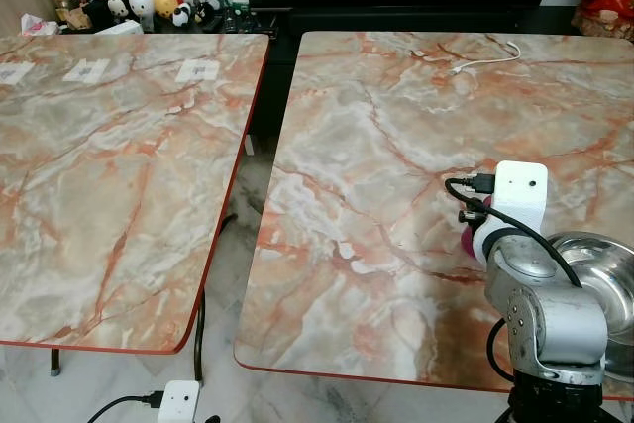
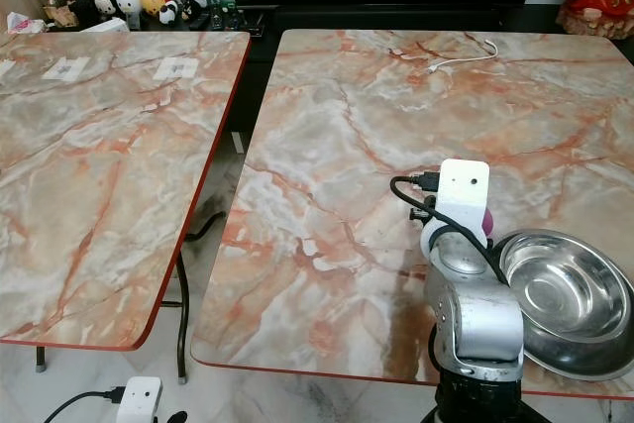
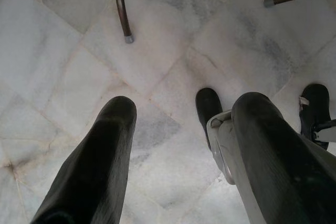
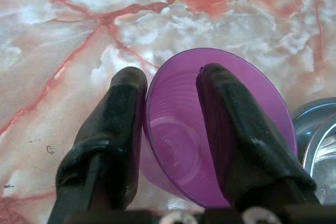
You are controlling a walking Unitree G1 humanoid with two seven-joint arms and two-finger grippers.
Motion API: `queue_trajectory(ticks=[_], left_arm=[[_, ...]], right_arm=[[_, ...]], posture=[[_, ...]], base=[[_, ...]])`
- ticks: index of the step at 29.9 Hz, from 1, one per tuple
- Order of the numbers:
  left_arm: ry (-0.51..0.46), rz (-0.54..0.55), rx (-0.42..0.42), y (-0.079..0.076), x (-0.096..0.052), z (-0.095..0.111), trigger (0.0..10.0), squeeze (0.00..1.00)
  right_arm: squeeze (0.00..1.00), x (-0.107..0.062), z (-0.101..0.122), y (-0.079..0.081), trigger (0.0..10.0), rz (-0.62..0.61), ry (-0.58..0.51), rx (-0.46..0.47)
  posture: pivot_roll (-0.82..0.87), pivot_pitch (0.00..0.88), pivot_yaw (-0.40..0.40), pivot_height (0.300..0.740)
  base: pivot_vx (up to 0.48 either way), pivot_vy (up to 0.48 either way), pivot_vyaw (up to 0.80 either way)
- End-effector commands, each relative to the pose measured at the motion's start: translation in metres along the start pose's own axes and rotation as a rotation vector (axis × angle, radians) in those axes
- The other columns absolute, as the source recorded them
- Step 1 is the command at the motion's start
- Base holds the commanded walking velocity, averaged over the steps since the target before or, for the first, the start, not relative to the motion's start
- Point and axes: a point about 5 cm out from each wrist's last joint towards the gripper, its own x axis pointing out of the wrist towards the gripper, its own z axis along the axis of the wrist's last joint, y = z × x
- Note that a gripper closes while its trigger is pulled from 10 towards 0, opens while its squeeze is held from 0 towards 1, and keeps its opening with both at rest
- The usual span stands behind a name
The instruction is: Setting the table
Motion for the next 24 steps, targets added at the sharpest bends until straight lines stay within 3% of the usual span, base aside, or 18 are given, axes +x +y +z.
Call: queue_trajectory(ticks=[1, 2, 3, 7, 9, 24], left_arm=[[0.029, 0.002, -0.008, 0.003, -0.003, -0.009, 10.0, 0.0], [0.029, 0.002, -0.008, 0.003, -0.003, -0.009, 10.0, 0.0], [0.03, 0.002, -0.008, 0.003, -0.003, -0.009, 10.0, 0.0], [0.035, 0.002, -0.009, 0.003, -0.003, -0.01, 10.0, 0.0], [0.039, 0.003, -0.01, 0.003, -0.003, -0.011, 10.0, 0.0], [0.038, 0.002, -0.01, 0.003, -0.003, -0.012, 10.0, 0.0]], right_arm=[[0.0, 0.0, -0.004, 0.001, 10.0, 0.011, 0.015, -0.014], [0.0, 0.0, -0.005, 0.001, 10.0, 0.018, 0.018, -0.016], [0.75, 0.0, -0.007, 0.002, 10.0, 0.025, 0.024, -0.017], [0.73, 0.001, -0.011, 0.004, 10.0, 0.039, 0.04, -0.02], [0.0, 0.001, -0.014, 0.005, 10.0, 0.043, 0.044, -0.025], [0.0, -0.004, -0.003, 0.008, 10.0, 0.049, -0.018, 0.024]], posture=[[-0.17, 0.125, 0.013, 0.74], [-0.17, 0.125, 0.013, 0.74], [-0.17, 0.126, 0.012, 0.74], [-0.16, 0.124, 0.012, 0.74], [-0.16, 0.123, 0.012, 0.74], [-0.16, 0.105, 0.013, 0.74]], base=[[0.0, 0.0, 0.0], [0.0, 0.0, 0.0], [0.0, 0.0, 0.0], [0.0, 0.0, 0.0], [0.0, 0.0, 0.0], [0.0, 0.0, 0.0]])
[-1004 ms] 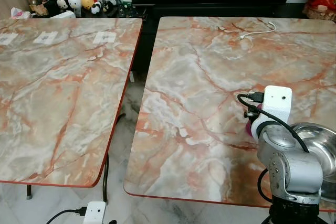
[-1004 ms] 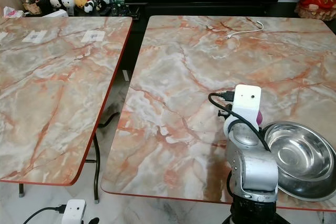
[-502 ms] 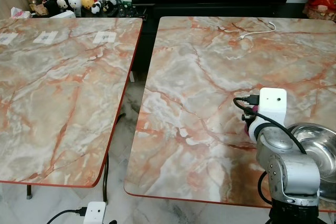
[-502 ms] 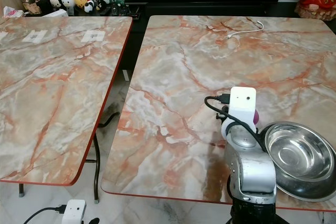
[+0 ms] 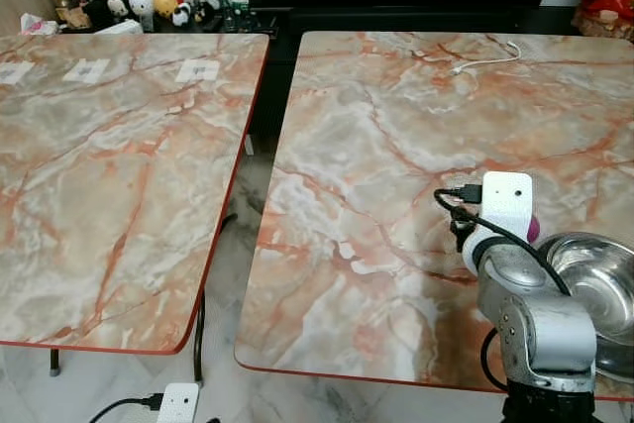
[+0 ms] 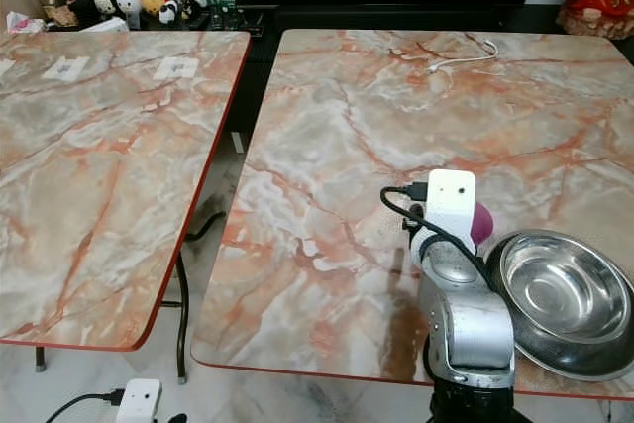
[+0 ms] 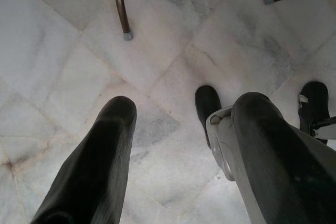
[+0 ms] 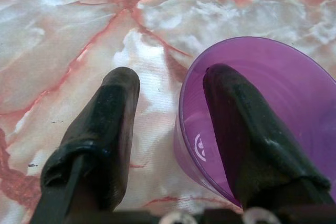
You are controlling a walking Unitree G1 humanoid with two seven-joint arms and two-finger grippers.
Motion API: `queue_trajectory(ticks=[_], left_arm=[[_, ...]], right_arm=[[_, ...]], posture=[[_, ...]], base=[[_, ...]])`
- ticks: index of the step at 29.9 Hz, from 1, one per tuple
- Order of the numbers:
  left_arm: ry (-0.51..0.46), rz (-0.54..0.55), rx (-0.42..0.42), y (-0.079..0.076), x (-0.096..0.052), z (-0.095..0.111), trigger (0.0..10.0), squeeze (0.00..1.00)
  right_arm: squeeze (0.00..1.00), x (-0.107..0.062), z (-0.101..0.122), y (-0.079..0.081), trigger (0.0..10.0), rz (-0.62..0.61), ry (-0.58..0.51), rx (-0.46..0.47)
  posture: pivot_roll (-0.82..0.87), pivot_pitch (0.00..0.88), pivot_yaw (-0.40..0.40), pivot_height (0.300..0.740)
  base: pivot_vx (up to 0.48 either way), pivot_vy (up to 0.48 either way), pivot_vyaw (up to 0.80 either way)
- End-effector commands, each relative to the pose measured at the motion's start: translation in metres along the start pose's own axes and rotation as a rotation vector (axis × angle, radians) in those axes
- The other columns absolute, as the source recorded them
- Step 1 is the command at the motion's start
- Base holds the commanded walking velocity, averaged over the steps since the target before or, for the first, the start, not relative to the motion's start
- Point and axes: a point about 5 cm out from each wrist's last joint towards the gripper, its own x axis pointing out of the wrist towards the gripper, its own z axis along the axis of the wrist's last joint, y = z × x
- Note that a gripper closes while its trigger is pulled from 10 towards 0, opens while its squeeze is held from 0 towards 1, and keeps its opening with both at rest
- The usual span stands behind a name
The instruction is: Setting the table
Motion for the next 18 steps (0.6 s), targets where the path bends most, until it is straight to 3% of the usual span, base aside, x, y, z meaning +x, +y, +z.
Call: queue_trajectory(ticks=[1, 14, 18], left_arm=[[0.03, 0.005, -0.009, 0.003, -0.003, -0.009, 10.0, 0.0], [0.041, 0.01, -0.01, 0.006, -0.003, -0.011, 10.0, 0.0], [0.04, 0.012, -0.011, 0.006, -0.003, -0.011, 10.0, 0.0]], right_arm=[[0.0, -0.004, 0.008, -0.001, 10.0, -0.003, -0.037, 0.021], [0.0, -0.008, 0.019, -0.01, 10.0, -0.086, -0.11, 0.015], [0.0, -0.011, 0.03, -0.005, 10.0, -0.062, -0.234, 0.031]], posture=[[-0.16, 0.105, 0.013, 0.74], [-0.15, 0.084, 0.015, 0.74], [-0.15, 0.075, 0.013, 0.74]], base=[[0.0, 0.0, 0.0], [0.0, 0.0, 0.0], [0.0, 0.0, 0.0]])
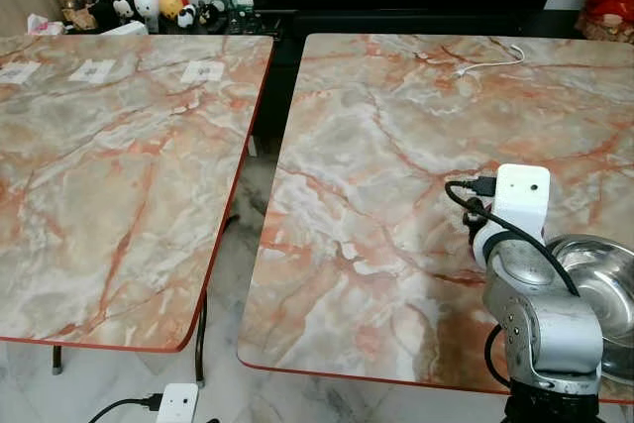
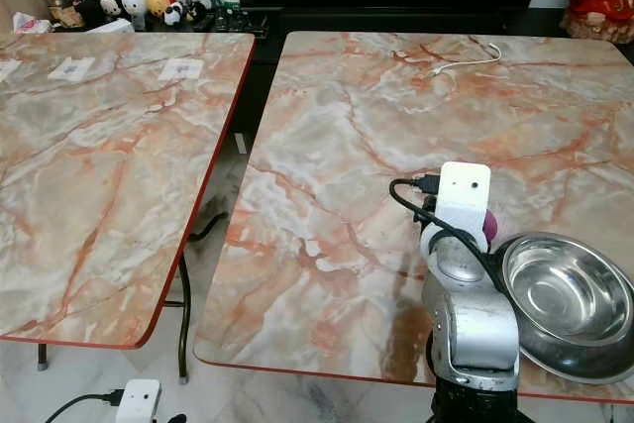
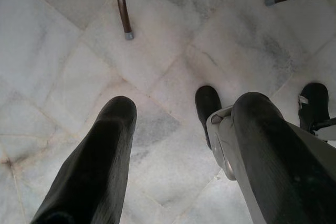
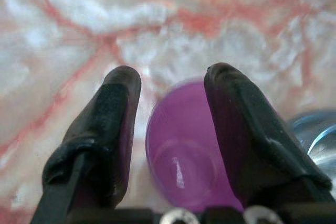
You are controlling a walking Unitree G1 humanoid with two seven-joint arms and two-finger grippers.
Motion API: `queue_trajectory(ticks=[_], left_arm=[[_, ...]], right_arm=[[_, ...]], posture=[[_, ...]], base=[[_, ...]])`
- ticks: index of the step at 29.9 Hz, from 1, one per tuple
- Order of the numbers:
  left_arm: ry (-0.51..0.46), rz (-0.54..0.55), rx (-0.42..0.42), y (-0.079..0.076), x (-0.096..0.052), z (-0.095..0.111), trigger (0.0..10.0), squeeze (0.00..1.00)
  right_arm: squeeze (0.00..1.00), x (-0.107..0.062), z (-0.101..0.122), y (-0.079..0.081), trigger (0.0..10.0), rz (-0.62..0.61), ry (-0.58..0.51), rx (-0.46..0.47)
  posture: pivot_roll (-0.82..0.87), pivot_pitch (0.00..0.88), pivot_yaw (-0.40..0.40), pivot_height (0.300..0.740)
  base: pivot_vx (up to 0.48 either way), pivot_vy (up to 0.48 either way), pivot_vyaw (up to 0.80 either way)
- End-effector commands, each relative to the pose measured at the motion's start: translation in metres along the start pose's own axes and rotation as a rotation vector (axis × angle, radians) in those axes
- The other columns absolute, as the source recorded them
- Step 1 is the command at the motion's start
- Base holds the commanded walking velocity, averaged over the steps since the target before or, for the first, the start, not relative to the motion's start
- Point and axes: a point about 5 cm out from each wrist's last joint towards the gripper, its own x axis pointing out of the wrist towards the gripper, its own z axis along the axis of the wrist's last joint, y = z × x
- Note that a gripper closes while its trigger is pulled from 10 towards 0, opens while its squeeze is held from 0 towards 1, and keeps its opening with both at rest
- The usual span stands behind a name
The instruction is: Setting the table
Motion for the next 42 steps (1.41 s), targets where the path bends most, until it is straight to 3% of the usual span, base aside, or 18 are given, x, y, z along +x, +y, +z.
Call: queue_trajectory(ticks=[1, 4, 6, 12, 18, 25, 42], left_arm=[[0.037, 0.013, -0.01, 0.005, -0.003, -0.011, 10.0, 0.0], [0.031, 0.019, -0.009, 0.006, -0.003, -0.009, 10.0, 0.0], [0.023, 0.027, -0.011, 0.009, -0.002, -0.007, 10.0, 0.0], [0.008, 0.046, -0.01, 0.013, -0.003, -0.004, 10.0, 0.0], [0.008, 0.06, -0.001, 0.017, -0.004, -0.006, 10.0, 0.0], [0.021, 0.069, -0.023, 0.016, -0.004, -0.01, 10.0, 0.0], [0.03, 0.074, -0.016, 0.014, -0.004, -0.009, 10.0, 0.0]], right_arm=[[0.0, -0.005, 0.014, 0.003, 10.0, 0.022, -0.099, 0.029], [0.0, -0.005, 0.015, 0.009, 10.0, 0.133, -0.2, 0.068], [0.0, -0.007, 0.013, 0.012, 10.0, 0.195, -0.27, 0.022], [0.0, -0.002, -0.008, 0.001, 10.0, 0.215, -0.276, -0.003], [0.0, -0.002, -0.016, -0.005, 10.0, 0.287, -0.37, -0.032], [0.0, 0.0, -0.036, 0.003, 10.0, 0.299, -0.341, -0.017], [0.0, 0.004, -0.05, 0.019, 10.0, 0.352, -0.371, 0.027]], posture=[[-0.15, 0.075, 0.013, 0.74], [-0.14, 0.066, 0.012, 0.74], [-0.14, 0.059, 0.011, 0.74], [-0.13, 0.043, 0.007, 0.74], [-0.15, 0.02, 0.015, 0.74], [-0.14, 0.0, 0.024, 0.74], [-0.12, 0.0, 0.03, 0.74]], base=[[0.0, 0.0, 0.0], [0.0, 0.0, 0.0], [0.0, 0.0, 0.0], [0.0, 0.0, 0.0], [0.0, 0.0, 0.0], [0.0, 0.0, 0.0], [0.0, 0.48, 0.19]])
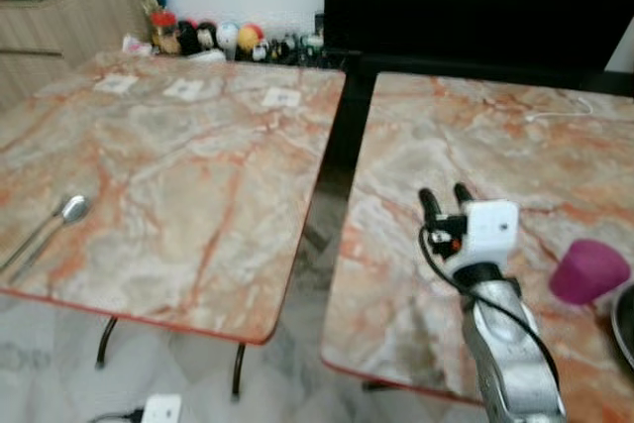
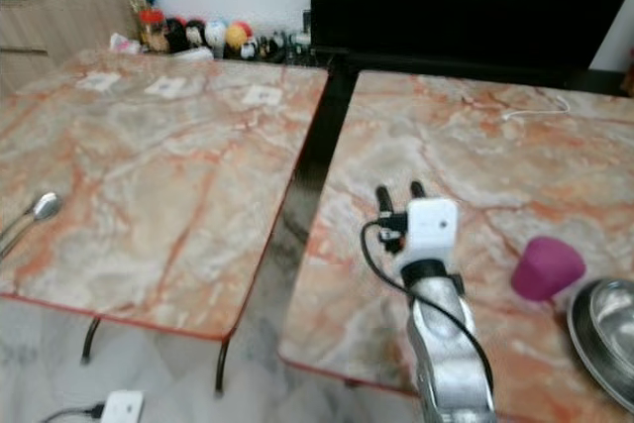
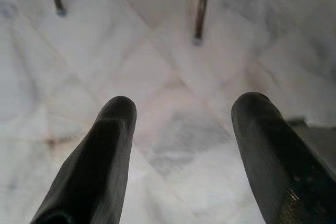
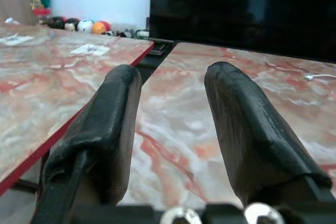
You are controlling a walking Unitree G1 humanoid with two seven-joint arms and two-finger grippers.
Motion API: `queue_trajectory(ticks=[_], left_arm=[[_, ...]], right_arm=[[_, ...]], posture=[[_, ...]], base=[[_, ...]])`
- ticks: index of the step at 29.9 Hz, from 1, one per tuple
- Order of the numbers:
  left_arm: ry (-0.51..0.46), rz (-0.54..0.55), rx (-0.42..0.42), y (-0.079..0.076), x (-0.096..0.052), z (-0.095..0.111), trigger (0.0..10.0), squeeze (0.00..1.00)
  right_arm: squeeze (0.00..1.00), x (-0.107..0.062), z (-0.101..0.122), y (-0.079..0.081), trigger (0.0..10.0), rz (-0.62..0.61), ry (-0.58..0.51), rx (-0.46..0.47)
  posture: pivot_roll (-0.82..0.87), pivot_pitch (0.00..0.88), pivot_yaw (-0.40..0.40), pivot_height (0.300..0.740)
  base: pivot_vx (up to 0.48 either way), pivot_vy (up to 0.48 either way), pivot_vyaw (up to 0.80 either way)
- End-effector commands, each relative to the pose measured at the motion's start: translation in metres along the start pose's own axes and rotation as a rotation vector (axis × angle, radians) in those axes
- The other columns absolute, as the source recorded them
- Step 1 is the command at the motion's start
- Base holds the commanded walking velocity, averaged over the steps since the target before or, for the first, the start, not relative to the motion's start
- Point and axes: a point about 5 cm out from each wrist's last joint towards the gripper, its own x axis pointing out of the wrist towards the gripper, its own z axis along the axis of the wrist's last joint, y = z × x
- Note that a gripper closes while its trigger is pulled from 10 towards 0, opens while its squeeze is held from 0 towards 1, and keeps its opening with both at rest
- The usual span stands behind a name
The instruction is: Setting the table
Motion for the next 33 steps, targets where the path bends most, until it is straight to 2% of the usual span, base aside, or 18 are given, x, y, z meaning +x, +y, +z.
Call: queue_trajectory(ticks=[1, 12, 17, 20, 21, 24, 26, 27, 28, 29, 30, 31, 32, 33], left_arm=[[0.004, -0.014, -0.009, -0.006, 0.0, 0.0, 10.0, 0.0], [-0.006, -0.023, 0.019, -0.006, 0.001, 0.002, 10.0, 0.0], [-0.007, -0.027, 0.027, -0.005, 0.001, 0.003, 10.0, 0.0], [-0.006, -0.029, 0.03, -0.005, 0.001, 0.002, 10.0, 0.0], [-0.005, -0.03, 0.031, -0.006, 0.001, 0.001, 10.0, 0.0], [-0.005, -0.03, 0.027, -0.005, 0.0, 0.001, 10.0, 0.0], [-0.004, -0.031, 0.029, -0.006, 0.0, 0.0, 10.0, 0.0], [-0.004, -0.031, 0.03, -0.006, 0.0, 0.0, 10.0, 0.0], [-0.003, -0.03, 0.029, -0.006, 0.0, -0.001, 10.0, 0.0], [-0.003, -0.03, 0.029, -0.006, 0.0, -0.001, 10.0, 0.0], [-0.003, -0.029, 0.03, -0.006, 0.0, -0.001, 10.0, 0.0], [-0.004, -0.028, 0.028, -0.006, 0.0, -0.001, 10.0, 0.0], [-0.004, -0.028, 0.028, -0.006, 0.0, -0.001, 10.0, 0.0], [-0.005, -0.025, 0.026, -0.006, 0.0, -0.001, 10.0, 0.0]], right_arm=[[0.0, -0.003, -0.007, -0.007, 10.0, -0.024, 0.021, 0.001], [0.0, -0.023, -0.014, -0.01, 10.0, -0.104, 0.029, 0.017], [0.0, -0.04, -0.014, -0.029, 10.0, -0.265, 0.025, 0.011], [0.0, -0.054, -0.017, -0.047, 10.0, -0.4, 0.047, -0.002], [0.0, -0.065, -0.02, -0.06, 10.0, -0.507, 0.07, -0.003], [0.0, -0.086, -0.025, -0.083, 10.0, -0.711, 0.115, -0.036], [0.0, -0.1, -0.023, -0.096, 10.0, -0.826, 0.134, -0.141], [0.0, -0.103, -0.022, -0.098, 10.0, -0.843, 0.133, -0.155], [0.0, -0.117, -0.023, -0.107, 10.0, -0.952, 0.169, -0.191], [0.0, -0.117, -0.023, -0.107, 10.0, -0.952, 0.169, -0.191], [0.0, -0.133, -0.029, -0.116, 10.0, -1.079, 0.236, -0.187], [0.0, -0.142, -0.034, -0.12, 10.0, -1.141, 0.287, -0.18], [0.0, -0.142, -0.034, -0.12, 10.0, -1.141, 0.287, -0.18], [0.0, -0.153, -0.043, -0.123, 10.0, -1.206, 0.355, -0.155]], posture=[[-0.12, 0.0, 0.029, 0.74], [-0.12, 0.006, 0.032, 0.74], [-0.12, 0.01, 0.029, 0.74], [-0.12, 0.016, 0.029, 0.74], [-0.12, 0.02, 0.03, 0.74], [-0.13, 0.024, 0.029, 0.74], [-0.13, 0.029, 0.029, 0.74], [-0.13, 0.035, 0.03, 0.74], [-0.12, 0.041, 0.028, 0.74], [-0.12, 0.041, 0.028, 0.74], [-0.12, 0.046, 0.029, 0.74], [-0.12, 0.053, 0.028, 0.74], [-0.12, 0.053, 0.028, 0.74], [-0.12, 0.065, 0.028, 0.74]], base=[[0.0, 0.364, 0.0], [0.0, 0.061, 0.0], [0.0, 0.0, 0.0], [0.0, 0.0, 0.0], [0.0, 0.0, 0.0], [0.0, 0.0, 0.0], [0.0, 0.0, 0.0], [0.0, 0.0, 0.0], [0.0, 0.0, 0.0], [0.0, 0.0, 0.0], [0.0, 0.0, 0.0], [0.0, 0.0, 0.0], [0.0, 0.0, 0.0], [0.0, 0.0, 0.0]])
